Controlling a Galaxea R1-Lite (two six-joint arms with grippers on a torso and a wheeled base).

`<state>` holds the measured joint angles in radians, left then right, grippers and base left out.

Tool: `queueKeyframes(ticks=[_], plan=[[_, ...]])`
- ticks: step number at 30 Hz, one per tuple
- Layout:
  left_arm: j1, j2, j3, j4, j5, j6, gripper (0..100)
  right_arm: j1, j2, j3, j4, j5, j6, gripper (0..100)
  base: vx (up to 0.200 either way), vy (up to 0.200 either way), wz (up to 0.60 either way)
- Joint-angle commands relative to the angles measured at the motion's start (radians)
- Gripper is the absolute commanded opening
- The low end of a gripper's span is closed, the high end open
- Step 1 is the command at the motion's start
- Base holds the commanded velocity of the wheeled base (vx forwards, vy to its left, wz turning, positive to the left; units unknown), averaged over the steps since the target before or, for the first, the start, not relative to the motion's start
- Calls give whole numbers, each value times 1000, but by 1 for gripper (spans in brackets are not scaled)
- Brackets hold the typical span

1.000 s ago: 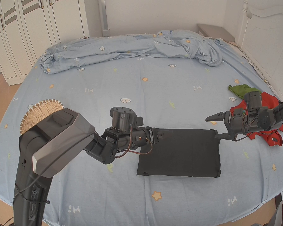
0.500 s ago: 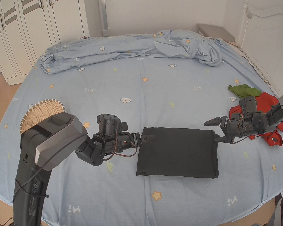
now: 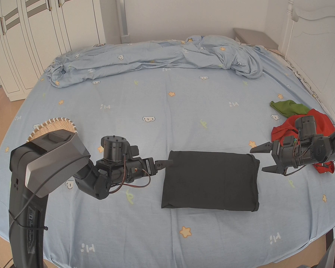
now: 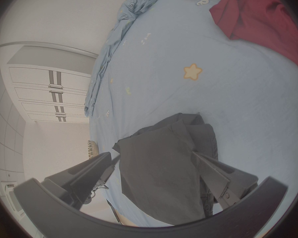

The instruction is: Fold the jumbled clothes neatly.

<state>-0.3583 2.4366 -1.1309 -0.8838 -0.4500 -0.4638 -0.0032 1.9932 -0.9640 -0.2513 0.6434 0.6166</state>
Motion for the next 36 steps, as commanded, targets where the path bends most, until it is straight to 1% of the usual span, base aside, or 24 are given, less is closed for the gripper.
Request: queueKeyframes(ticks=[1, 3, 4, 6, 7, 9, 11, 13, 15, 16, 17, 18, 19, 20, 21, 23, 25, 36], plan=[[1, -2, 109, -76, -1, -35, 100, -37, -33, 36, 0, 16, -18, 100, 0, 0, 0], [2, 2, 135, -129, -1, -35, 100, -40, -44, 41, 0, 30, -20, 100, 0, 0, 0], [7, 6, 158, -178, -1, -36, 100, -41, -53, 47, 0, 44, -20, 100, 0, 0, 0], [16, 7, 198, -242, -4, -39, 100, -40, -54, 73, -2, 42, -37, 100, 0, 0, 0], [16, 9, 206, -253, -4, -39, 100, -41, -54, 76, -2, 44, -47, 100, 0, 0, 0], [18, 21, 214, -273, -4, -39, 100, -49, -47, 87, 0, 45, -106, 100, 0, 0, 0], [19, 19, 212, -276, -4, -39, 100, -58, -36, 102, 0, 45, -144, 100, 0, 0, 0], [22, 18, 212, -274, -7, -39, 100, -67, -17, 103, 0, 50, -161, 100, 0, 0, 0], [21, 22, 212, -273, -32, -41, 100, -72, 13, 102, -2, 64, -163, 100, 0, 0, 0], [18, 27, 207, -274, -52, -41, 100, -80, 33, 97, -6, 85, -164, 100, 0, 0, 0], [18, 27, 207, -274, -52, -41, 100, -80, 33, 97, -6, 85, -164, 100, 0, 0, 0], [18, 38, 200, -276, -79, -44, 100, -101, 65, 100, -33, 128, -166, 100, 0, 0, 0], [18, 39, 198, -277, -81, -45, 100, -101, 67, 102, -37, 130, -166, 100, 0, 0, 0], [21, 41, 194, -277, -95, -82, 100, -123, 108, 114, -94, 153, -166, 100, 0, 0, 0], [21, 42, 194, -277, -102, -98, 100, -132, 122, 117, -109, 157, -167, 100, 0, 0, 0], [24, 59, 189, -284, -150, -130, 100, -147, 154, 137, -171, 197, -187, 100, 0, 0, 0], [22, 62, 194, -294, -167, -131, 100, -147, 173, 139, -186, 197, -198, 100, 0, 0, 0], [1, 99, 186, -302, -171, -131, 100, -126, 214, 122, -192, 190, -207, 100, 0, 0, 0]])
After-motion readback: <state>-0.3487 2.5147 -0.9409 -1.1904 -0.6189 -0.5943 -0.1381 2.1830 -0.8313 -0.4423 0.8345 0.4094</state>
